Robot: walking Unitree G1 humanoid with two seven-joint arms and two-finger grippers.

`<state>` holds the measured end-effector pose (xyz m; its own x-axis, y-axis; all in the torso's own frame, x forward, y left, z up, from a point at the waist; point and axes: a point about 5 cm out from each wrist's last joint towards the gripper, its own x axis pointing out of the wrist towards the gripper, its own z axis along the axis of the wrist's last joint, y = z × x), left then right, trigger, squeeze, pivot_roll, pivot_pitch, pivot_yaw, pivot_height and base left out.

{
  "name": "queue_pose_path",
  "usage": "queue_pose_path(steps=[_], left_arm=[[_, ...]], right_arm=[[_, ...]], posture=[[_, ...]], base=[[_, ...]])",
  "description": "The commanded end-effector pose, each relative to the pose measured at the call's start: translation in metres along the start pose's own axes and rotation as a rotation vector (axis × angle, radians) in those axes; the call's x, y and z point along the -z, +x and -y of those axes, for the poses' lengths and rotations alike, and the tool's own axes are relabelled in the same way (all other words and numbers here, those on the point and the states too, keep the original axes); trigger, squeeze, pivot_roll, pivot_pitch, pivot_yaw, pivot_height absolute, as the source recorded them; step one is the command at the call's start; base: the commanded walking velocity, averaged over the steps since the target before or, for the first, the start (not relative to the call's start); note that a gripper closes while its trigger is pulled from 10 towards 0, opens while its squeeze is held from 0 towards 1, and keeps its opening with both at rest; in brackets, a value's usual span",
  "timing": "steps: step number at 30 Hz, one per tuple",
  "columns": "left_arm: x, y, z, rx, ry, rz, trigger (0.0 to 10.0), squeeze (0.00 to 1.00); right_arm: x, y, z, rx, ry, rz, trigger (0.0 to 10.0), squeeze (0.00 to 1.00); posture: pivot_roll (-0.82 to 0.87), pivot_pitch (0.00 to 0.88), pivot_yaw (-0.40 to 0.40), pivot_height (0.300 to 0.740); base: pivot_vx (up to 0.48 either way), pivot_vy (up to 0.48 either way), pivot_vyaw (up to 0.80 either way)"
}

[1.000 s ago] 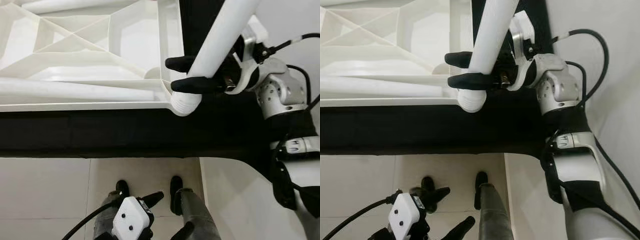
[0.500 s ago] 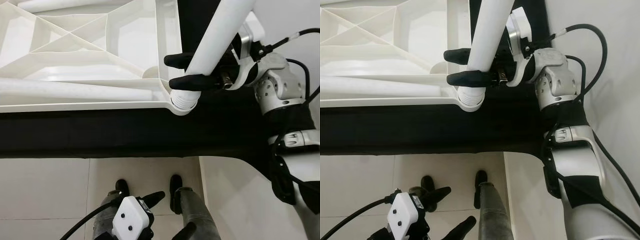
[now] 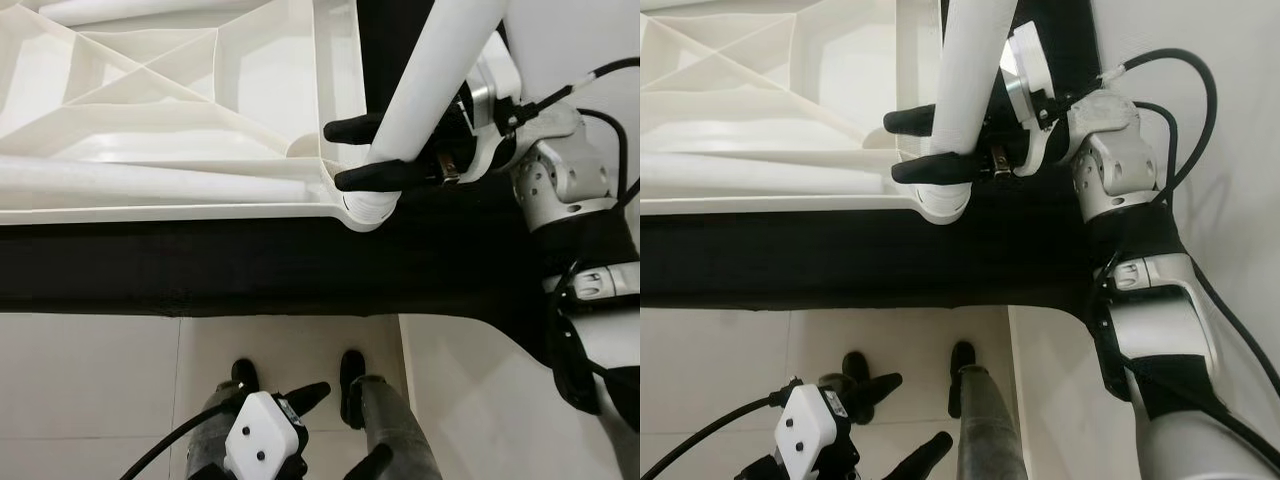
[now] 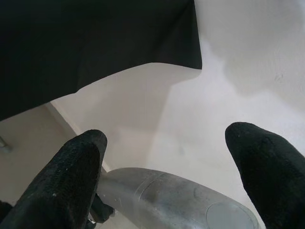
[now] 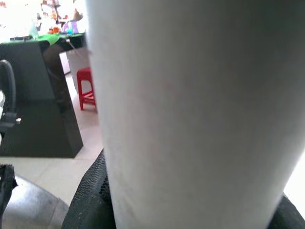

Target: Building children table

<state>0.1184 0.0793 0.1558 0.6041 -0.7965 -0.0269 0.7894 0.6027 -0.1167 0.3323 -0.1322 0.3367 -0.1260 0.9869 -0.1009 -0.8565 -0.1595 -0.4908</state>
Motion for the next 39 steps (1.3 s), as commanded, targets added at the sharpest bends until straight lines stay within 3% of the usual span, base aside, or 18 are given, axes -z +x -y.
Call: queue_pose_path(steps=[1,12,19,21,25,27,39], left_arm=[[0.007,-0.002,0.003,0.018,-0.022,-0.039,10.0,0.0],[0.007,-0.001,0.002,0.014,-0.02,-0.035,10.0,0.0],[0.006,-0.001,0.002,0.013,-0.019,-0.032,10.0,0.0],[0.006,0.0,0.002,0.012,-0.018,-0.031,10.0,0.0],[0.006,0.0,0.001,0.011,-0.018,-0.031,10.0,0.0],[0.007,0.0,0.001,0.009,-0.018,-0.03,10.0,0.0],[0.007,0.001,0.0,0.007,-0.016,-0.029,10.0,0.0]], right_arm=[[0.041,0.008,-0.021,-0.109,0.104,-0.208,10.0,0.0],[0.042,0.012,-0.02,-0.147,0.071,-0.272,10.0,0.0],[0.041,0.013,-0.021,-0.155,0.108,-0.259,10.0,0.0],[0.032,0.012,-0.013,-0.114,0.214,-0.137,10.0,0.0],[0.029,0.011,-0.006,-0.065,0.251,-0.08,10.0,0.0],[0.032,0.009,0.006,0.07,0.3,-0.037,10.0,0.0],[0.05,0.008,-0.001,0.259,0.302,-0.139,10.0,0.0]], posture=[[0.05,0.595,-0.058,0.74],[0.04,0.593,-0.065,0.74],[0.04,0.593,-0.067,0.74],[0.04,0.591,-0.071,0.74],[0.04,0.591,-0.071,0.74],[0.03,0.589,-0.072,0.74],[0.02,0.58,-0.078,0.74]], base=[[0.0,0.0,0.0],[0.0,0.0,0.0],[0.0,0.0,0.0],[0.0,0.0,0.0],[0.0,0.0,0.0],[0.0,0.0,0.0],[0.0,0.0,0.0]])
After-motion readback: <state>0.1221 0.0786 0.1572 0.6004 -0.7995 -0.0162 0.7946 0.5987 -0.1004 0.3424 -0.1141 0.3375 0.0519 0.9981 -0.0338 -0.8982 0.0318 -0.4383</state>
